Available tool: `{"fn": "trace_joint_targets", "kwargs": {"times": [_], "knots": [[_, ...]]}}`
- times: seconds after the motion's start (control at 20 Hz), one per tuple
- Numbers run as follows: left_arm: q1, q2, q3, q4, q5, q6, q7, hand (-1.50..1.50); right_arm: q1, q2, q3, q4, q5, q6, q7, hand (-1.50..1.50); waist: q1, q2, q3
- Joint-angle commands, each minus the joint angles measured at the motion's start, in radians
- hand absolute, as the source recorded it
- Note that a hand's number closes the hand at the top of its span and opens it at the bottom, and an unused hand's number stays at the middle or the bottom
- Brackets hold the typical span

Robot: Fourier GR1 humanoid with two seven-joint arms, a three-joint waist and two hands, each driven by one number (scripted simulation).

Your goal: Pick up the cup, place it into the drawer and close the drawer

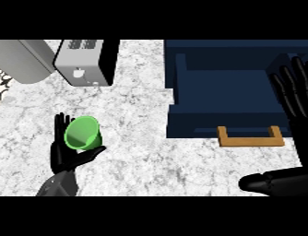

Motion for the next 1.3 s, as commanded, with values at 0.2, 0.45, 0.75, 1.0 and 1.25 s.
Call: {"fn": "trace_joint_targets", "kwargs": {"times": [0.2, 0.45, 0.75, 1.0, 1.25], "knots": [[-0.06, -0.019, 0.004, 0.147, -0.003, -0.126, -0.149, 1.5, 0.024, 0.022, 0.045, 0.0, 0.055, -0.003, -0.04, -1.5, -0.003, 0.002, 0.0], [-0.07, -0.01, 0.003, 0.156, -0.041, -0.044, -0.252, 1.5, 0.059, -0.014, -0.019, -0.014, -0.01, 0.03, -0.031, -1.5, -0.006, 0.002, 0.0], [-0.051, 0.071, -0.057, 0.098, -0.066, -0.215, -0.132, 1.5, 0.069, 0.031, 0.067, -0.081, 0.057, -0.012, 0.002, -1.5, -0.001, -0.002, 0.0], [-0.003, 0.051, -0.07, -0.029, -0.07, -0.142, -0.165, 1.5, -0.018, 0.001, -0.007, 0.02, 0.016, -0.007, -0.01, -1.5, 0.009, -0.002, 0.001], [-0.02, 0.071, -0.08, -0.161, -0.036, -0.207, -0.096, 1.5, 0.049, -0.025, -0.053, -0.029, -0.044, 0.035, -0.021, -1.5, 0.012, -0.006, 0.002]]}}
